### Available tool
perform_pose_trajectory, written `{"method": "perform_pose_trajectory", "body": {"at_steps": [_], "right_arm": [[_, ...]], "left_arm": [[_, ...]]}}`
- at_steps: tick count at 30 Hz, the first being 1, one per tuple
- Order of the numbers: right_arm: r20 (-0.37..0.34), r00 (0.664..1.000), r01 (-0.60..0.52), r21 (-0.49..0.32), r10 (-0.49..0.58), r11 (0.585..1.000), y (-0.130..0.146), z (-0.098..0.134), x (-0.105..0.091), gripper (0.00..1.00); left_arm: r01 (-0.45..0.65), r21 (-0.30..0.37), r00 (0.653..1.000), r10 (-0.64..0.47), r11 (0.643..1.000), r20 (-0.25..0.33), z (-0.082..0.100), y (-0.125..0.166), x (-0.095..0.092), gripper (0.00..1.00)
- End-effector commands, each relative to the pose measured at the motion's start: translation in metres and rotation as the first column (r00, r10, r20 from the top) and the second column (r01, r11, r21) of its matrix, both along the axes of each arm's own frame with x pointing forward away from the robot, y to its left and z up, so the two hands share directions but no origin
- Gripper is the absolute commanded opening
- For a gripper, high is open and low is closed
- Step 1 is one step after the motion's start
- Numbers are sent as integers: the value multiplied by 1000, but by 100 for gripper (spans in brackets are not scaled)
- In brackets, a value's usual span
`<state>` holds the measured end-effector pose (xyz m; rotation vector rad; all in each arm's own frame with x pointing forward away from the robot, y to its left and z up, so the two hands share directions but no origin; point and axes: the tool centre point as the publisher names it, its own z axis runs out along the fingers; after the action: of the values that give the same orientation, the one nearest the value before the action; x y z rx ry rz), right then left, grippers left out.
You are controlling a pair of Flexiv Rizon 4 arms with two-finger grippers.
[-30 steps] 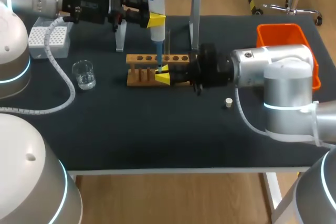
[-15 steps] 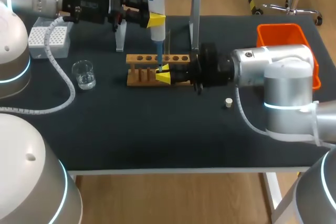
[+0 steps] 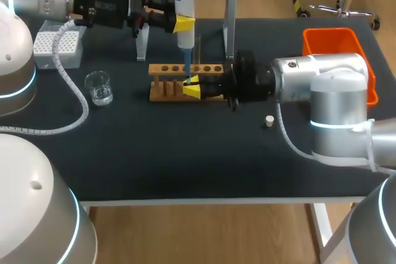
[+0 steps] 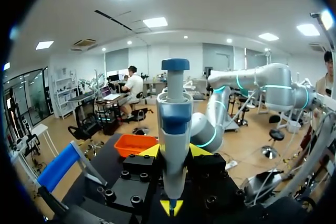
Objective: Invert the test tube, pick up the pipette, mount the tip to pipette, aspirate from beaker and dispense into the tube, eject the tip, return the pipette, and cap with the stopper.
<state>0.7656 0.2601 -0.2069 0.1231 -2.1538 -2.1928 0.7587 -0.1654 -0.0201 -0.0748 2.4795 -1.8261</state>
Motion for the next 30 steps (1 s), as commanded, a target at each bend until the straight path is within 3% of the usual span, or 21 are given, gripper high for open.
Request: {"method": "perform_pose_trajectory", "body": {"at_steps": [1,30], "right_arm": [[14,1000,-24,-10,24,1000,1,2,2,0],[57,997,-54,-23,56,998,2,13,4,0]], "left_arm": [[3,2,1000,-3,1000,-1,-1,0,1,0],[3,2,1000,-3,1000,-1,-1,0,1,0]]}}
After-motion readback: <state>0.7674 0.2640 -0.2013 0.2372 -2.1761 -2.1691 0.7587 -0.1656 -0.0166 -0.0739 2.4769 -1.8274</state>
